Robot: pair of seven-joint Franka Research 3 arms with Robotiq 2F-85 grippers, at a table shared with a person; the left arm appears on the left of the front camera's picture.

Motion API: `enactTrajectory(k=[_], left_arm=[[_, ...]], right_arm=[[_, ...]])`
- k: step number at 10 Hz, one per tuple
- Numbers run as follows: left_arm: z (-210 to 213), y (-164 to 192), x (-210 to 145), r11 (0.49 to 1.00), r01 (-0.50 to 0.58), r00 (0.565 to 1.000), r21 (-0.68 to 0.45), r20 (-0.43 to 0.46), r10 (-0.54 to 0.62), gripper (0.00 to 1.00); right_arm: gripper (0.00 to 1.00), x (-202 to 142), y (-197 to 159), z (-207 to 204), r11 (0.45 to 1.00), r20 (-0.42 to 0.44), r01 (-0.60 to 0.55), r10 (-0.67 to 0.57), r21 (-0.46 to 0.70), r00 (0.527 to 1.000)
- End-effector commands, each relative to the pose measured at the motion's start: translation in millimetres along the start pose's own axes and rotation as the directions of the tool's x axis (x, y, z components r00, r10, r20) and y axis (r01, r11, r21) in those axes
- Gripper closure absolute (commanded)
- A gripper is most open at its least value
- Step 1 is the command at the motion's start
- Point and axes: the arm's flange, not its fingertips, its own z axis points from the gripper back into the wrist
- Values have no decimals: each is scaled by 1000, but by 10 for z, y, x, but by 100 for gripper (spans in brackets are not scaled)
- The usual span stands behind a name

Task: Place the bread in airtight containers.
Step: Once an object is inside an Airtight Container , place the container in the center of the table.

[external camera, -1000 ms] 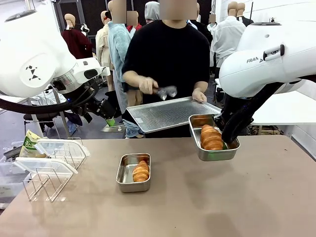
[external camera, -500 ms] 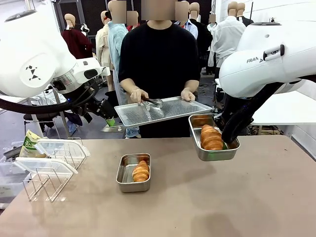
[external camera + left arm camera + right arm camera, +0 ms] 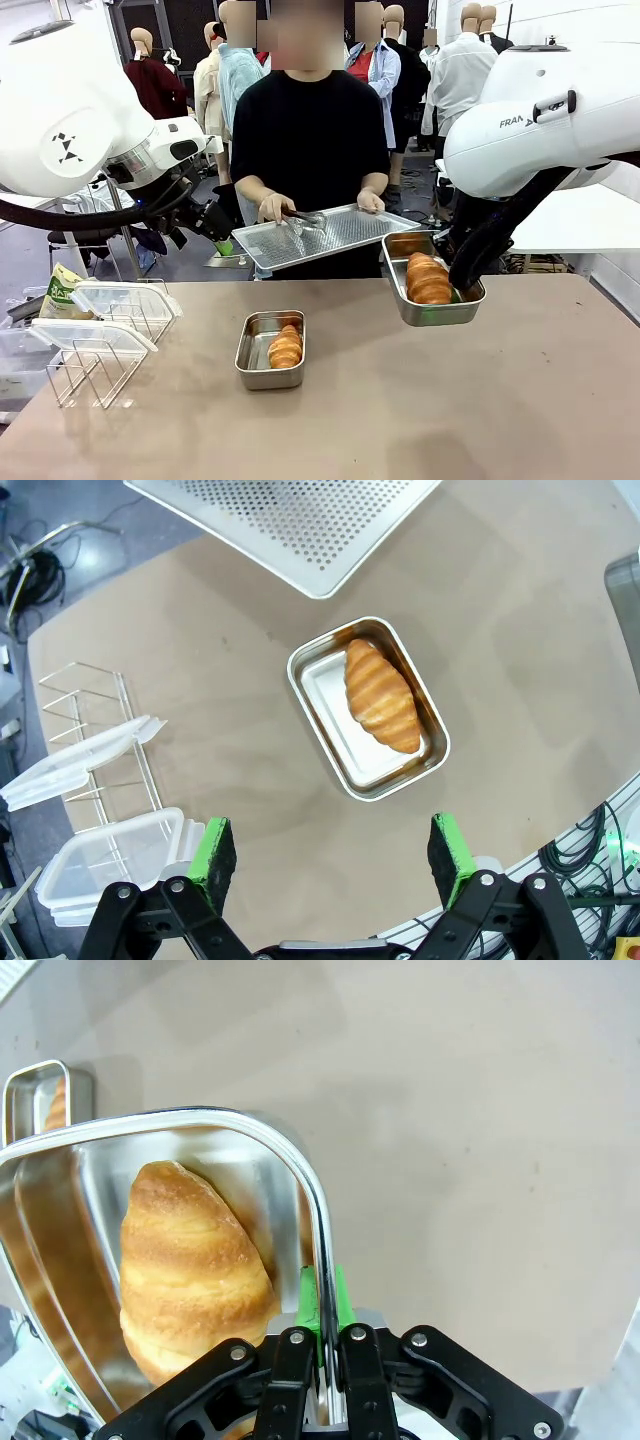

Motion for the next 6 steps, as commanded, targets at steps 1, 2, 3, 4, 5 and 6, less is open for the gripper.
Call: enactTrajectory(k=[1,2,3,4,5,6], left_arm=[[-2,4,0,1000,1,1000,1,-3,-1,0],[-2,4,0,1000,1,1000,1,-3,-1,0],[-2,4,0,1000,1,1000,1,-3,-1,0],[-2,4,0,1000,1,1000,1,-3,-1,0],[-2,4,0,1000,1,1000,1,-3,-1,0],[-2,4,0,1000,1,1000,1,-3,-1,0]], right_arm=[[100,6,-1,27,1000,4,0,0,5,1000],[100,6,-1,27,1000,4,0,0,5,1000],[100,6,-1,27,1000,4,0,0,5,1000],[100,6,-1,27,1000,4,0,0,5,1000],[100,6,-1,27,1000,4,0,0,5,1000],[100,6,-1,27,1000,4,0,0,5,1000]])
